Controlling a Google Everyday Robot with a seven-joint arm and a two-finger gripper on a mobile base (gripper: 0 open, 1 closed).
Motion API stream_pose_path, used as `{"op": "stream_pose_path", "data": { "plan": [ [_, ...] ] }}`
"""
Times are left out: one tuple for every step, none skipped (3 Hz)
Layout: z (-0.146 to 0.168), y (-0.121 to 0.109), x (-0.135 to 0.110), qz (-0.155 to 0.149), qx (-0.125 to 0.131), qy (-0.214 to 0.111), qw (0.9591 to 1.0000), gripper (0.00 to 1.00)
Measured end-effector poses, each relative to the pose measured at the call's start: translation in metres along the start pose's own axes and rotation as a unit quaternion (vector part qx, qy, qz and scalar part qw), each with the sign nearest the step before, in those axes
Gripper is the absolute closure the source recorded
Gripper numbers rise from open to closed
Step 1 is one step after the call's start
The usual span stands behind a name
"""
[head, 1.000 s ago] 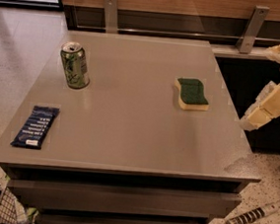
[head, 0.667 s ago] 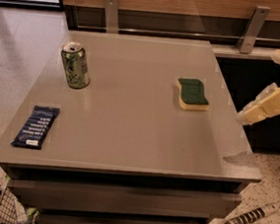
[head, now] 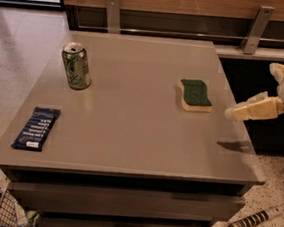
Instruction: Move sponge near rxbar blueberry
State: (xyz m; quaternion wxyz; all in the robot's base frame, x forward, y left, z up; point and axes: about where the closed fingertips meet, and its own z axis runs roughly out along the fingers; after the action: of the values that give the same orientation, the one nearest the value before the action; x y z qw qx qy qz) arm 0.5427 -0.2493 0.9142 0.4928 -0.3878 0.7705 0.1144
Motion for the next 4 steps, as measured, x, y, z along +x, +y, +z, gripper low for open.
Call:
{"op": "stream_pose_path", "data": {
  "plan": [
    [0.010, 0.001, 0.008, 0.021, 0.003, -0.026, 0.9994, 0.00],
    [0.010, 0.001, 0.008, 0.021, 0.003, -0.026, 0.9994, 0.00],
    [0.023, 0.007, 0.016, 0.044, -0.006, -0.037, 0.9984, 0.00],
    [0.048, 0.015, 0.023, 0.065, -0.017, -0.066, 0.9955, 0.00]
  ]
}}
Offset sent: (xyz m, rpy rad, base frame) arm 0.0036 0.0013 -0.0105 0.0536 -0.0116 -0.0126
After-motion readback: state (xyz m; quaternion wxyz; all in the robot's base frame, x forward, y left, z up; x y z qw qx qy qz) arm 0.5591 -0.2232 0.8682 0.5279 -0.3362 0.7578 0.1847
